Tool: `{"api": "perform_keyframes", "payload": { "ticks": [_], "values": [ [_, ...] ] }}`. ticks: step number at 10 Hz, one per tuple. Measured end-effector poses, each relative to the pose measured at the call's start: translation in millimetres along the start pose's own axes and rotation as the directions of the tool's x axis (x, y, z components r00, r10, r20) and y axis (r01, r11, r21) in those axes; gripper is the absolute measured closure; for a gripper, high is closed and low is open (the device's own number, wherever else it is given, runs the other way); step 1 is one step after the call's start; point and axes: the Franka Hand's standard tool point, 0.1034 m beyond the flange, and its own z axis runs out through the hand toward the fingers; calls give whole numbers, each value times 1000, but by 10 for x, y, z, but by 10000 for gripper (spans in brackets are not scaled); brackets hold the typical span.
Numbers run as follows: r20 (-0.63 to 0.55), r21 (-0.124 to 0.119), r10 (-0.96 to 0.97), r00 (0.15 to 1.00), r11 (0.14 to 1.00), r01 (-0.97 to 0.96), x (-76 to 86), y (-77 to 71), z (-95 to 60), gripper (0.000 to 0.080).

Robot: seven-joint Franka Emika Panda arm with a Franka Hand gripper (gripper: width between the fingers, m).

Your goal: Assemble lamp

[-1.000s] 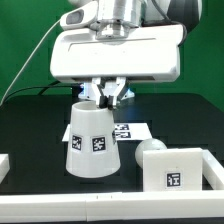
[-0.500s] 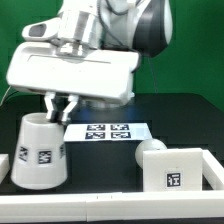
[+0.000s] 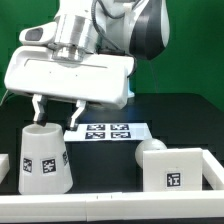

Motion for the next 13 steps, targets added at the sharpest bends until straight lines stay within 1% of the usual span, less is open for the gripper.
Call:
{"api": "perform_keyframes", "payload": {
  "ticks": [1, 2, 3, 4, 5, 6, 7, 8, 9, 11, 12, 13],
  "values": [
    [0, 0, 0, 1000, 1000, 0, 0, 0, 0, 262],
    [35, 11, 15, 999, 1000, -16, -25, -58, -9, 154],
    [101, 57, 33, 994, 998, -39, 0, -238, -172, 154],
    [156, 104, 72, 985, 991, -89, 57, -400, -395, 110],
    [176, 126, 132, 975, 980, -156, 62, -602, -517, 110],
    [192, 141, 162, 968, 972, -190, -1, -848, -570, 102],
    [220, 140, 206, 953, 961, -240, -88, -1066, -587, 102],
    [239, 131, 231, 943, 955, -267, -141, -1217, -574, 101],
    [232, 135, 211, 949, 960, -246, -122, -1180, -570, 101],
    [233, 134, 210, 949, 960, -245, -128, -1182, -565, 101],
    [220, 139, 178, 959, 967, -212, -167, -1222, -546, 101],
    [206, 145, 110, 972, 979, -142, -279, -1324, -499, 101]
  ]
}}
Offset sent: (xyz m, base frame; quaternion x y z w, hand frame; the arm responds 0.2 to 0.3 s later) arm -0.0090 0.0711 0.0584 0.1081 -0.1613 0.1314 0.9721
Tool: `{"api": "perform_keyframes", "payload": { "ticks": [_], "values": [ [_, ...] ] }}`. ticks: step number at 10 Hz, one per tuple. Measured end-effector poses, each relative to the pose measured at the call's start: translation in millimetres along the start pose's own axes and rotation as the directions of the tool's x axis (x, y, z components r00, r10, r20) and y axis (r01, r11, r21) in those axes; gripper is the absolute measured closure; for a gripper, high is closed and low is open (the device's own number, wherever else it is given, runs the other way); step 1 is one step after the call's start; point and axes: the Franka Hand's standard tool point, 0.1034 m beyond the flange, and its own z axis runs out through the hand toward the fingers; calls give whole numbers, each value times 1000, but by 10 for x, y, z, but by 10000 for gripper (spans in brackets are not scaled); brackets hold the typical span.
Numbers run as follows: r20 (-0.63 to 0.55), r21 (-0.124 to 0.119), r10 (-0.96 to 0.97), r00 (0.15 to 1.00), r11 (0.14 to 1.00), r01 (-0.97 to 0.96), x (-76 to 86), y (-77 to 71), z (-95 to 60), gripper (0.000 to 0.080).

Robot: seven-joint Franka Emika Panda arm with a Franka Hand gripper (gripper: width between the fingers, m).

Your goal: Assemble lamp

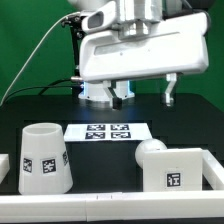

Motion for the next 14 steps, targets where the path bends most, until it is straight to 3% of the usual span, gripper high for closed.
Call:
{"api": "perform_keyframes", "payload": {
  "ticks": [2, 3, 6, 8, 9, 10, 12, 14],
  "values": [
    [13, -10, -133, 991, 991, 133, -275, -243, 138, 101],
    [1, -13, -144, 990, 989, 144, -357, -220, 159, 101],
    [4, -16, -148, 989, 989, 148, -354, -197, 165, 101],
    [110, -14, -266, 958, 963, 269, -288, 43, 164, 101],
    [148, -1, -276, 950, 960, 279, -252, 48, 168, 101],
    [143, 2, -257, 956, 966, 260, -270, -33, 168, 101],
    [144, 0, -259, 955, 965, 261, -263, -3, 174, 101],
    [52, -8, -335, 941, 942, 336, -210, 67, 181, 101]
  ]
}}
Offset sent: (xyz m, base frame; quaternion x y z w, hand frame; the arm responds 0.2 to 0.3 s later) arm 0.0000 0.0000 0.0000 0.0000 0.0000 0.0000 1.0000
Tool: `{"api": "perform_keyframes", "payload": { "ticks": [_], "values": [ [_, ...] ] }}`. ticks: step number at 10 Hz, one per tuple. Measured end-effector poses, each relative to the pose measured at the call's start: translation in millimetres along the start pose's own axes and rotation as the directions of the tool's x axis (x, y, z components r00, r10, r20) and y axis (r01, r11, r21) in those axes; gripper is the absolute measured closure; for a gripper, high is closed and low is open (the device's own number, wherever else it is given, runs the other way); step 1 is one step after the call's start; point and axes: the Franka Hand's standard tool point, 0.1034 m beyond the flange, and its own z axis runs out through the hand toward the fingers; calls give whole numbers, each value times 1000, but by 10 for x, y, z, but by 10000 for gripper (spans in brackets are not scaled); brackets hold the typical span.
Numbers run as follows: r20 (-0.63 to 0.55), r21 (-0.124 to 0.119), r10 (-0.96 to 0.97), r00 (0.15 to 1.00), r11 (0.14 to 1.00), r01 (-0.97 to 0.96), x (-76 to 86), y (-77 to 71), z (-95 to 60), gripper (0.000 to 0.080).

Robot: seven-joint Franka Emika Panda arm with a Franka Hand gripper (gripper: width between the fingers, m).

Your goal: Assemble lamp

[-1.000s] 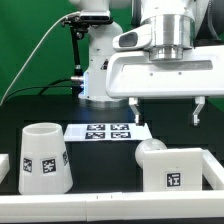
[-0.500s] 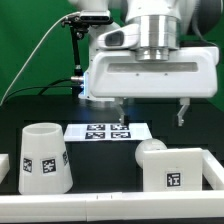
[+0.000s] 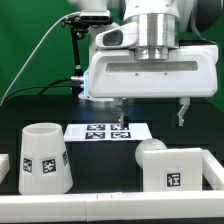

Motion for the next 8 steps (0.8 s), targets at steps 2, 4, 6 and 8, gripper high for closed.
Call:
{"api": "perform_keyframes", "payload": {
  "ticks": [2, 4, 6, 8],
  "values": [
    [-95, -28, -45, 995, 999, 42, -101, 109, 49, 101],
    [-96, -30, -50, 994, 998, 48, -141, 99, 75, 101],
    [-96, -31, -50, 994, 998, 48, -137, 100, 80, 101],
    [-95, -28, -53, 994, 998, 50, -144, 84, 82, 101]
  ]
}}
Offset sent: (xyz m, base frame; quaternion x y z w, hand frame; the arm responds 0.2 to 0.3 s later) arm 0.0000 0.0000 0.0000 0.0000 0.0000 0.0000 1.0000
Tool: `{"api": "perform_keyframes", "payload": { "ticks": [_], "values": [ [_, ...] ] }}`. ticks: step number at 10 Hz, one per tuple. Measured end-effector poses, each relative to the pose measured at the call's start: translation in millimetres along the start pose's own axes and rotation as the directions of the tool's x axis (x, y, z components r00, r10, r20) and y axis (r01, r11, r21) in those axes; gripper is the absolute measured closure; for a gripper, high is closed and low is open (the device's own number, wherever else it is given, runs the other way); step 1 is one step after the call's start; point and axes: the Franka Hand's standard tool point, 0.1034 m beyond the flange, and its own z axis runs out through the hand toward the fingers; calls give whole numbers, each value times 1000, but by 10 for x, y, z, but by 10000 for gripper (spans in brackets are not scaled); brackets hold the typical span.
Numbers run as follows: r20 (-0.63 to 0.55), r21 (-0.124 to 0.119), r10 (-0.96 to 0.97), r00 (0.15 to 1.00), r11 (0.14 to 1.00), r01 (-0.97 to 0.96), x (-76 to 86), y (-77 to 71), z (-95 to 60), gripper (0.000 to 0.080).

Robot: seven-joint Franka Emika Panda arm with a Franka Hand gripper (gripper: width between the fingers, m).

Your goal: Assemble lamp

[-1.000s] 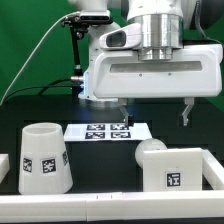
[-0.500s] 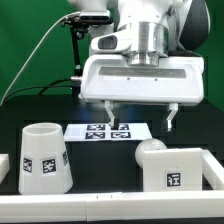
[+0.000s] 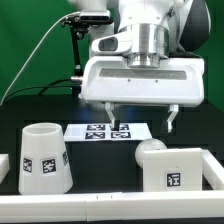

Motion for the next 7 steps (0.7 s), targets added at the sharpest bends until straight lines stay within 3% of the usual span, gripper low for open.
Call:
{"api": "perform_keyframes", "payload": {
  "ticks": [3, 4, 7],
  "values": [
    [-92, -18, -33, 995, 999, 31, -83, -63, 45, 101],
    [-90, -20, -26, 996, 1000, 24, -158, -69, 56, 101],
    [-88, -21, -20, 996, 1000, 18, -159, -64, 58, 101]
  ]
}}
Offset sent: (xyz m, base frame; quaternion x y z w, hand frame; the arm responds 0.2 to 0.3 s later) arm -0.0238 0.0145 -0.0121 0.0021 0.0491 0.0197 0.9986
